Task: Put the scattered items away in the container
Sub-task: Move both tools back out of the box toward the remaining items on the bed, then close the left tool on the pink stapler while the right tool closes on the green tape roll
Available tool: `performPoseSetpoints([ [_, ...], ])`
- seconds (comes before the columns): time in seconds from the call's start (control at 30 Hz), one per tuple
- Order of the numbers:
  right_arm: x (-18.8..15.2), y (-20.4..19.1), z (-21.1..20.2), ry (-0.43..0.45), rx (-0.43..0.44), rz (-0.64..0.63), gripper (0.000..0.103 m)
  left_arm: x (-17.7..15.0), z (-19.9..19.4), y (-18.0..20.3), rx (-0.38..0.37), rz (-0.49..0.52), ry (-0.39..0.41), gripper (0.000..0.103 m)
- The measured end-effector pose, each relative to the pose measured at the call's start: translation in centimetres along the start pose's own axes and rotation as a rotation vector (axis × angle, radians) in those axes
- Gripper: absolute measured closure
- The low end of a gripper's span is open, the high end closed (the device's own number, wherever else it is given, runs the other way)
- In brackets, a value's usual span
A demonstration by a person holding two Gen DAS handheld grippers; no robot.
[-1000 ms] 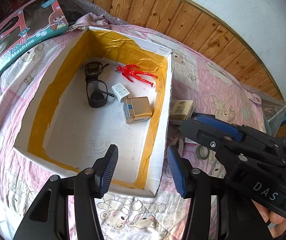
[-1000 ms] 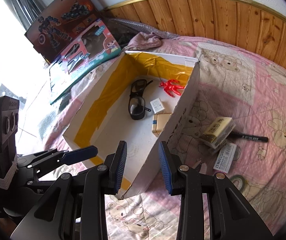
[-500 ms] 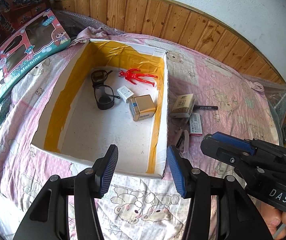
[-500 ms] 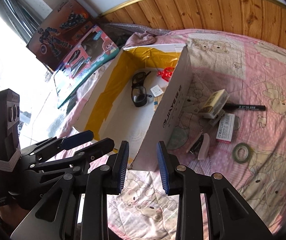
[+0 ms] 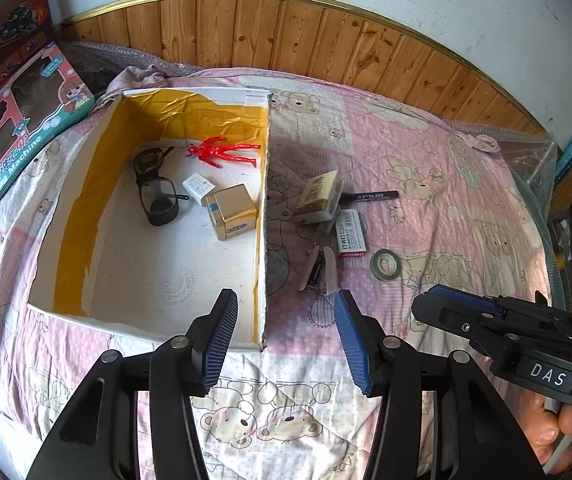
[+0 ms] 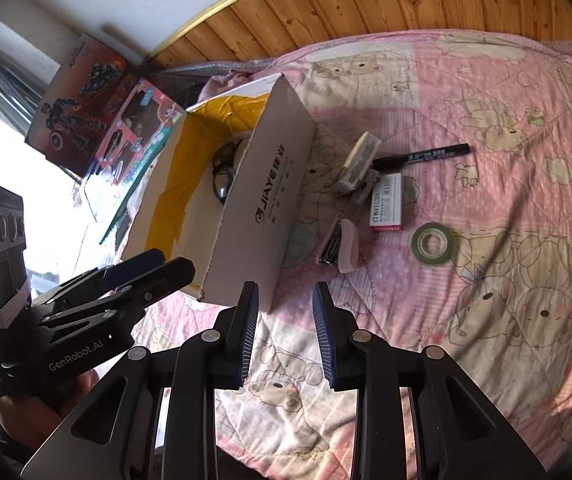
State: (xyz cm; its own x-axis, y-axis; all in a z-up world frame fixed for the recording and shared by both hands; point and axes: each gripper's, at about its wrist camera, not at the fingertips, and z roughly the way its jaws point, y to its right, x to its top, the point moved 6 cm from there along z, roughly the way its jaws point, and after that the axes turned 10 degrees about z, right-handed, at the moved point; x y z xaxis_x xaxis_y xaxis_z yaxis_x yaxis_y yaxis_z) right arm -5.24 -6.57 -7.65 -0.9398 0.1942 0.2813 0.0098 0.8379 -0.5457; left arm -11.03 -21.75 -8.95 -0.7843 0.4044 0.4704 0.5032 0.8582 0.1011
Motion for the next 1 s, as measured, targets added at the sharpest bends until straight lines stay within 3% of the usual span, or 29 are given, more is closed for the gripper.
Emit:
performPoseSetpoints([
  [0.3,0.3,3.6,-0.9,0.034,-0.035,0.083,0.073,0.8,2.2,3.7,-0.087,0.065,-0.032,0.051],
  [0.57,0.9,7.4,-0.3,0.038,-0.081,0.153,0.071,0.9,6.5,5.1,-0.156,0.048,-0.103,0.051],
  [0.73,1.5,9.5,0.9,0.024,-0.103,0.187,0.071,0.7,9.6,5.7,-0.149,0.055,-0.145,0.051],
  [1.0,2.3,11.3,3.5,-0.016,-0.1,0.213,0.071,0.0,14.9,5.0,-0.072,0.046,-0.203,0.051],
])
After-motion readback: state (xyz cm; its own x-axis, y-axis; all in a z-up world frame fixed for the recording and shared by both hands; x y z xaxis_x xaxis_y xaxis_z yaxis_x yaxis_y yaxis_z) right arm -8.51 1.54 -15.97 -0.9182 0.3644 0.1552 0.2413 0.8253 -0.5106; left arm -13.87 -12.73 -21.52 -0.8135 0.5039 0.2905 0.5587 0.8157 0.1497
